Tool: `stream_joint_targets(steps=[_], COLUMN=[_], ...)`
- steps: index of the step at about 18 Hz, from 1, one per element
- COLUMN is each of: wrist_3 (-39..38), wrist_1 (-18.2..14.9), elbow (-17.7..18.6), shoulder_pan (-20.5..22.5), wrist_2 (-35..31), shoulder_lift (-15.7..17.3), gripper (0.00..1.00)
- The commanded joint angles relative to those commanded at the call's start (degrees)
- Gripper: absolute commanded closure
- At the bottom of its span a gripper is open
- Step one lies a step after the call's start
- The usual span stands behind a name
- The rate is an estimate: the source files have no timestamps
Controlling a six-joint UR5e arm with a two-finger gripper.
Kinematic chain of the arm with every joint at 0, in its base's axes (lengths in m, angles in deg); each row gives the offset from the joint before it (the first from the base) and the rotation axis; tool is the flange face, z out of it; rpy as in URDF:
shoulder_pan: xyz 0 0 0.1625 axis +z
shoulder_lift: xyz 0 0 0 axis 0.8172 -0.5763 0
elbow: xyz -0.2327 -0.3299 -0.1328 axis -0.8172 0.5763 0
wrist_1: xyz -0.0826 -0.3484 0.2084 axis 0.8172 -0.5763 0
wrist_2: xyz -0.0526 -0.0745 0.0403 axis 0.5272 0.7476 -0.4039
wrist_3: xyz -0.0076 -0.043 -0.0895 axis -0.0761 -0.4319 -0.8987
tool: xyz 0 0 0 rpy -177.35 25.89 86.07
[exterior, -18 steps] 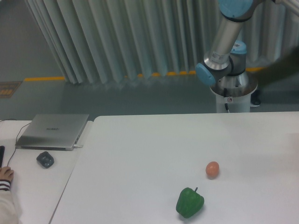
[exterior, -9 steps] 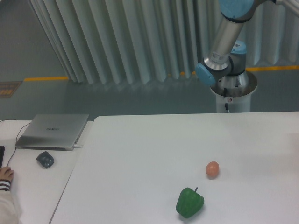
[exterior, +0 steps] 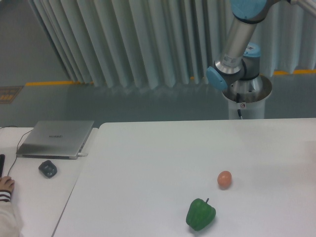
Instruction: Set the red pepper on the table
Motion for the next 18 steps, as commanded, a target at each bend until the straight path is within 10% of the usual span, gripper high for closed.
stream_joint_targets(steps=[7,18], wrist_3=[2.89,-11.92], wrist_1=[-11.15,-15.56], elbow=[-7.29,-10.02], shoulder_pan=[-0.17,-11.68], wrist_2=[-0.79,3.4], shoulder_lift=[1.05,3.51], gripper=[0.75,0.75])
